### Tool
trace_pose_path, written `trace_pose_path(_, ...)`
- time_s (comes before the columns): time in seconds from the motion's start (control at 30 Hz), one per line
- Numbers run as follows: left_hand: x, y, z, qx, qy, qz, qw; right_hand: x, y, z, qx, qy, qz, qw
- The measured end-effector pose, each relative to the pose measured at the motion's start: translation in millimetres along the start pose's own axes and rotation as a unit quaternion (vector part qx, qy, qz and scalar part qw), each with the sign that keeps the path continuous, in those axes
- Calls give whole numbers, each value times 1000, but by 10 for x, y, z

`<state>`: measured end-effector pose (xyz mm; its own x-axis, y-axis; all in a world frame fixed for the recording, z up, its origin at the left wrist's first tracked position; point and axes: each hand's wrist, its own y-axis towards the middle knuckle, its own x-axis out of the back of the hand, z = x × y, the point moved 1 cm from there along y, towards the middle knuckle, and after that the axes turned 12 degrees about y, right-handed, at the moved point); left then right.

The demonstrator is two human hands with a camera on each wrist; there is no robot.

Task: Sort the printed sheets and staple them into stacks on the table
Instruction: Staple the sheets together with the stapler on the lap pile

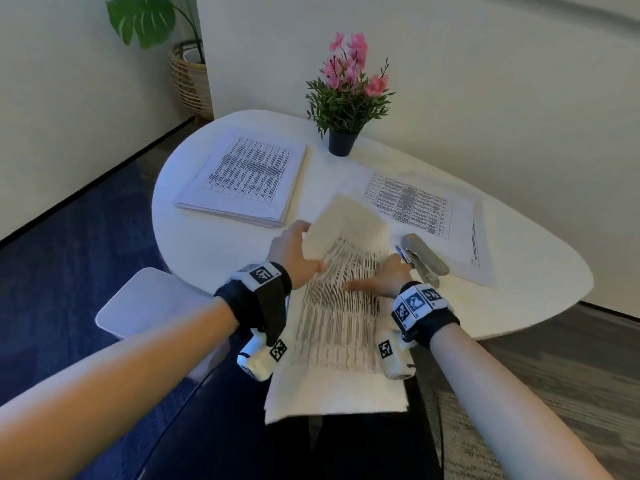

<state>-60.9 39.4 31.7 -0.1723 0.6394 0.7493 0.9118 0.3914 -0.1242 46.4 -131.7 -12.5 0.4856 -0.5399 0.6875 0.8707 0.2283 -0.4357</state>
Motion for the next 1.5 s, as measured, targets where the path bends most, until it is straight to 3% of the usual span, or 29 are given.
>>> trace_pose_path(0.07,211,38,-65,-32,-52,-55,997,156,2,50,38,189,-48,980)
trace_pose_path(0.13,417,80,-124,-49,-110,-90,989,316,-62,158,72,343,-79,933)
trace_pose_path(0.2,602,104,-219,-68,-147,-118,980,497,-183,340,159,456,-91,871)
trace_pose_path(0.27,768,121,-343,-100,-194,-147,965,698,-396,588,261,488,-117,824)
trace_pose_path(0.4,1101,125,-538,-151,-272,-208,927,989,-528,886,360,492,-136,781)
trace_pose_path(0.5,1195,167,-559,-168,-285,-237,914,989,-484,894,354,491,-110,788)
trace_pose_path(0.67,1100,244,-555,-158,-254,-229,926,850,-435,845,331,462,-94,818)
trace_pose_path(0.93,1112,177,-522,-200,-231,-266,914,892,-419,862,364,468,-100,799)
trace_pose_path(1.03,1112,110,-496,-258,-150,-283,912,872,-404,809,358,467,-91,804)
trace_pose_path(1.17,1158,136,-507,-277,-71,-320,903,840,-381,790,356,445,-89,817)
trace_pose_path(1.3,1201,213,-469,-231,-132,-340,902,767,-352,799,348,441,-77,823)
trace_pose_path(1.4,1116,273,-380,-146,-217,-263,929,763,-346,826,340,467,-88,811)
trace_pose_path(1.5,1006,302,-330,-72,-114,-227,965,769,-333,833,308,489,-94,810)
